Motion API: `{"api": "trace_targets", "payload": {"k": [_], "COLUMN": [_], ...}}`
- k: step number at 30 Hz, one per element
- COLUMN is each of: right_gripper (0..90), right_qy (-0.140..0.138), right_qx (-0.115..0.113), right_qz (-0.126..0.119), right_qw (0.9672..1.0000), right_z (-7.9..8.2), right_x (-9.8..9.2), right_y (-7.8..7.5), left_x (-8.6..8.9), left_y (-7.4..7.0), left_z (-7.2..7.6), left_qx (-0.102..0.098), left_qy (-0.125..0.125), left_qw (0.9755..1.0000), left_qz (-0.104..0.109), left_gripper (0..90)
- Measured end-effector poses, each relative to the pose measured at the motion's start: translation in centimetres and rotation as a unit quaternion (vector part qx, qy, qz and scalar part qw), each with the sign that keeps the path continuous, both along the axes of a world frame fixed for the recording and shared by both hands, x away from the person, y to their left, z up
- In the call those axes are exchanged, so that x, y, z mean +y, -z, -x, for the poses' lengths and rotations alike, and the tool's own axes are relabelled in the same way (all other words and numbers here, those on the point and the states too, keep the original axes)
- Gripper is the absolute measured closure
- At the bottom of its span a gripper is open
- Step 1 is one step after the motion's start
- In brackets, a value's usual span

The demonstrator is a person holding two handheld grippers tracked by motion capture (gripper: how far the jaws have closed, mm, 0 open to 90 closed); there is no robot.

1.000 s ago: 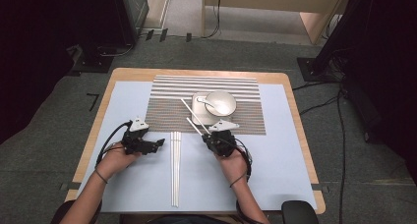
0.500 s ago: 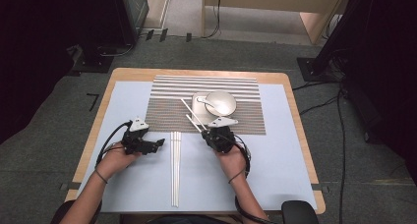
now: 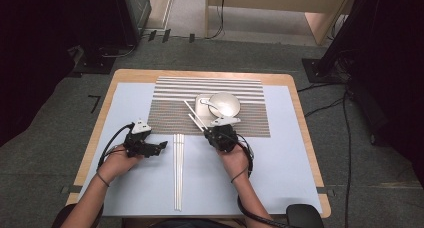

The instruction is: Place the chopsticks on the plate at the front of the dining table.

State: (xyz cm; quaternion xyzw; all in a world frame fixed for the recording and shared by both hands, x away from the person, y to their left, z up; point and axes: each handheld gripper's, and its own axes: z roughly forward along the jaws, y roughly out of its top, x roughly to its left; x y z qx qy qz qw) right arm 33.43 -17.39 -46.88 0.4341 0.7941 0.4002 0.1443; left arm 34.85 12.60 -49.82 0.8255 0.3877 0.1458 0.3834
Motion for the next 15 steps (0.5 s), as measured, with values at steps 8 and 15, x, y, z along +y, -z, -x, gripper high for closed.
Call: {"api": "trace_targets", "payload": {"k": [8, 15], "right_gripper": [85.6, 85.5], "right_qy": [0.002, 0.002], "right_qx": [0.001, -0.001], "right_qz": [0.001, 0.004], "right_qw": [1.0000, 1.0000], "right_z": [-0.5, -1.1], "right_x": [0.1, 0.2], "right_y": [0.0, -0.1], "left_x": [0.0, 0.0], "left_y": [0.0, 0.0], "left_z": [0.0, 0.0], "left_qx": [0.000, 0.000], "left_qy": [0.000, 0.000], "left_qw": [1.0000, 1.0000], "left_qz": [0.000, 0.000], "left_gripper": [14.7, 14.7]}}
